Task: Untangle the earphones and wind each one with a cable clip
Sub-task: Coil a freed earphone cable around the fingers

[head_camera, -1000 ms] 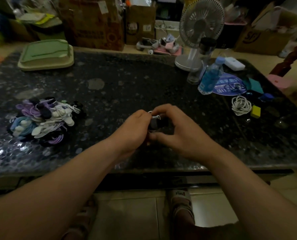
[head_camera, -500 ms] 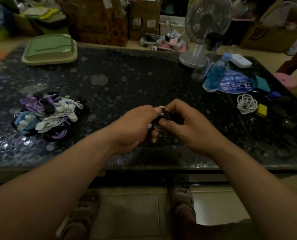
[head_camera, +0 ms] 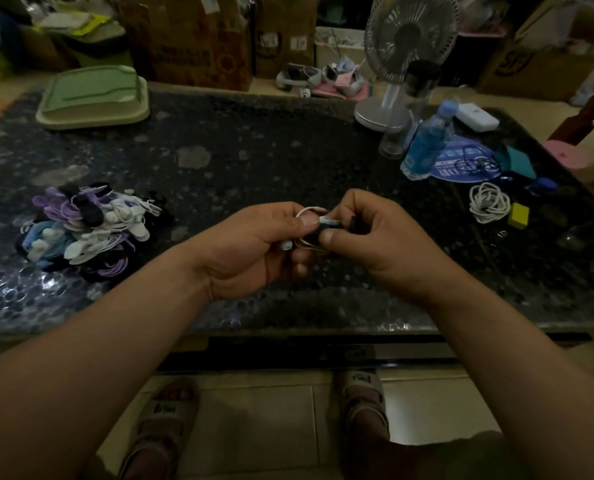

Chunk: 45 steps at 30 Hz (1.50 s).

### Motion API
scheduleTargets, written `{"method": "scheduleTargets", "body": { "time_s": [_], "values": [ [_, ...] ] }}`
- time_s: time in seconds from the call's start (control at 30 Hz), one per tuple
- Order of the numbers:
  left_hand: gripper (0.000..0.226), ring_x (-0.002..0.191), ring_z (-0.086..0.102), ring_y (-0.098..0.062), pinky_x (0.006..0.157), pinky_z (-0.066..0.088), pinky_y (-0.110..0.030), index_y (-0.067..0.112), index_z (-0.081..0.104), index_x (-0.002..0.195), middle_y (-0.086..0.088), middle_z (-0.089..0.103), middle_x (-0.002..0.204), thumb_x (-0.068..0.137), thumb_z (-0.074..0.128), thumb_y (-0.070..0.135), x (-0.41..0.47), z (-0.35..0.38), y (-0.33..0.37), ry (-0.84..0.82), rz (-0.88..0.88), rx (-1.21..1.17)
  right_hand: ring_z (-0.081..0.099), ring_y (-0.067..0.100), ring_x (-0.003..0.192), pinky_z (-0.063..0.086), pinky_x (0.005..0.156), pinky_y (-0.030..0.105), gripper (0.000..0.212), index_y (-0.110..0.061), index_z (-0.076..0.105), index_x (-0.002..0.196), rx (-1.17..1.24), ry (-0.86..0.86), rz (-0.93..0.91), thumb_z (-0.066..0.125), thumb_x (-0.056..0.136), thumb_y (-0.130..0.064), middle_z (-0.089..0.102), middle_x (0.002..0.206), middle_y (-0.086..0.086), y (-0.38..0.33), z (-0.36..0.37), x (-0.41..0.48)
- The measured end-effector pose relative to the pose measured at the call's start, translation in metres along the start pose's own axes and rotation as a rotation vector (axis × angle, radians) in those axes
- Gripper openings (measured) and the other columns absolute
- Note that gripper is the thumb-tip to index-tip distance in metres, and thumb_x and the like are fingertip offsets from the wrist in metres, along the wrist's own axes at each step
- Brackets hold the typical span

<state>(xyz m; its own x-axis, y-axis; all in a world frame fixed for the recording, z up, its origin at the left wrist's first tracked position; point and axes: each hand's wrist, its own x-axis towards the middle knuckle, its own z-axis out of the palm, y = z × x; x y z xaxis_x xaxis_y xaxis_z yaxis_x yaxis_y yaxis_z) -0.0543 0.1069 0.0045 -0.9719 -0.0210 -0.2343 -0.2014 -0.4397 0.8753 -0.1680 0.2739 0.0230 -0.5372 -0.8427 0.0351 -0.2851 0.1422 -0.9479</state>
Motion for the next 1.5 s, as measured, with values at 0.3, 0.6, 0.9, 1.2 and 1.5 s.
{"method": "scheduleTargets", "body": {
  "time_s": [0.3, 0.6, 0.9, 1.2, 1.5],
  "values": [
    [0.011, 0.062, 0.051, -0.012, 0.059, 0.049, -0.029, 0.009, 0.057, 0.098, -0.006, 0.058, 0.079, 0.105, 0.053, 0.017, -0.002, 0.008, 0.002, 0.135, 0.027, 0.123, 0.060, 0.022, 0.086, 0.055, 0.079, 0.050, 0.028, -0.019, 0.053, 0.097, -0.008, -0.005, 0.053, 0.075, 0.080, -0.021, 0.066, 0.098, 0.020, -0.001, 0.000, 0.004],
    [0.012, 0.070, 0.061, -0.019, 0.072, 0.058, -0.057, 0.020, 0.062, 0.097, -0.003, 0.065, 0.079, 0.106, 0.056, 0.024, -0.001, 0.013, -0.004, 0.335, 0.172, 0.773, 0.058, 0.012, 0.076, 0.051, 0.064, 0.034, 0.037, -0.020, 0.047, 0.113, -0.308, 0.006, 0.137, 0.074, 0.089, -0.024, 0.064, 0.099, 0.005, -0.005, 0.015, 0.007],
    [0.014, 0.074, 0.059, -0.015, 0.071, 0.051, -0.043, 0.015, 0.061, 0.104, -0.007, 0.066, 0.085, 0.108, 0.052, 0.024, 0.000, 0.008, -0.008, 0.330, 0.157, 0.711, 0.063, 0.014, 0.085, 0.053, 0.072, 0.035, 0.029, -0.026, 0.049, 0.116, -0.303, -0.088, 0.185, 0.067, 0.094, -0.036, 0.065, 0.105, 0.000, -0.005, 0.007, -0.001],
    [0.013, 0.069, 0.056, -0.014, 0.064, 0.048, -0.040, 0.020, 0.059, 0.099, -0.003, 0.063, 0.080, 0.108, 0.051, 0.024, 0.005, 0.001, -0.005, 0.406, 0.200, 0.804, 0.067, 0.012, 0.087, 0.057, 0.079, 0.039, 0.028, -0.030, 0.043, 0.129, -0.377, -0.088, 0.143, 0.054, 0.105, -0.034, 0.065, 0.103, -0.004, 0.000, 0.018, 0.005],
    [0.012, 0.077, 0.064, -0.019, 0.071, 0.055, -0.050, 0.021, 0.056, 0.101, 0.001, 0.064, 0.086, 0.109, 0.049, 0.023, 0.004, 0.011, -0.015, 0.461, 0.386, 1.022, 0.067, 0.013, 0.077, 0.056, 0.066, 0.036, 0.035, -0.029, 0.040, 0.129, -0.314, -0.001, 0.169, 0.060, 0.100, -0.028, 0.065, 0.100, -0.002, 0.002, 0.025, 0.007]
  ]
}}
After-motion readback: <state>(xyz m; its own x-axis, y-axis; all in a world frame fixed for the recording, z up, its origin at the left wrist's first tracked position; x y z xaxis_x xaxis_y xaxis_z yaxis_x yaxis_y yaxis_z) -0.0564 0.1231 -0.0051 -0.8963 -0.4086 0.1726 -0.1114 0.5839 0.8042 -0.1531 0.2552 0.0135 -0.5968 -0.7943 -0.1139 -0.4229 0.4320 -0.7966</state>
